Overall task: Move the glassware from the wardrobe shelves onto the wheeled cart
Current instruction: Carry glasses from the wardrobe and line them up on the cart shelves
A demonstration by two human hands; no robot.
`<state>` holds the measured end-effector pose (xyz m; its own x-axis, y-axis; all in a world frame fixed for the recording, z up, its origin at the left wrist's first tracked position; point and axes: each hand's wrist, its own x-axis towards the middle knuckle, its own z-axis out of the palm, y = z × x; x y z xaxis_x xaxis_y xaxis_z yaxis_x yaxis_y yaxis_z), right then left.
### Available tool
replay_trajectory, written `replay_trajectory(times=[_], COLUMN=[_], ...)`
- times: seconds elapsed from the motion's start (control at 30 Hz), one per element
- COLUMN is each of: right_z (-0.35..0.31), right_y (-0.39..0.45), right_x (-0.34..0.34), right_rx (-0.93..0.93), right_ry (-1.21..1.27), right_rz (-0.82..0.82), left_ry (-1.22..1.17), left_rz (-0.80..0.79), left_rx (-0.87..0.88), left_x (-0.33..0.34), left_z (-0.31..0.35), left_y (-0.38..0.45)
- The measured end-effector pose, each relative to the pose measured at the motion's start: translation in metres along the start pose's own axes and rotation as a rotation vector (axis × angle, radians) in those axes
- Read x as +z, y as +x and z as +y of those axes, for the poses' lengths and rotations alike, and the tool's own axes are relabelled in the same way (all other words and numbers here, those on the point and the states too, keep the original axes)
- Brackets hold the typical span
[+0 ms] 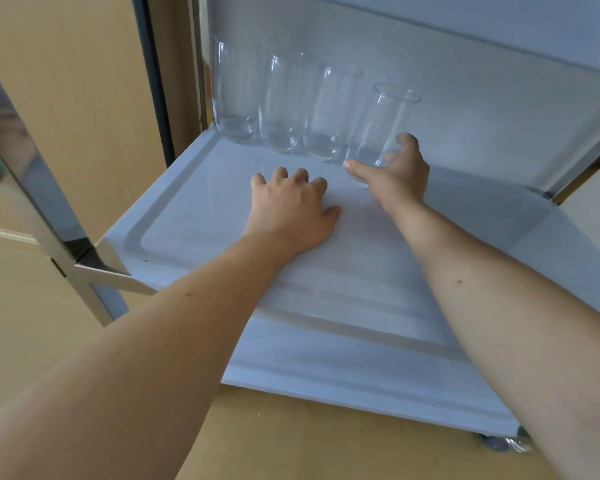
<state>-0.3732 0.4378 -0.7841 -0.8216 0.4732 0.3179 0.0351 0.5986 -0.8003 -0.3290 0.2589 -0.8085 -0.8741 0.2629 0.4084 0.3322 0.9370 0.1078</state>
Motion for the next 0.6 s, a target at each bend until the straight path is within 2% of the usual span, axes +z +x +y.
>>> replay_trajectory(times=[0.6], right_z=[-0.003], right_y=[0.039], right_x=[0.013], right_rx=[0.030], right_ry=[-0.057], right_rz=[-0.013], left_ry=[-0.036], left_rz=[0.055], left_rx=[0.005], left_x=[0.002], left_z=[0.000], left_y=[0.002])
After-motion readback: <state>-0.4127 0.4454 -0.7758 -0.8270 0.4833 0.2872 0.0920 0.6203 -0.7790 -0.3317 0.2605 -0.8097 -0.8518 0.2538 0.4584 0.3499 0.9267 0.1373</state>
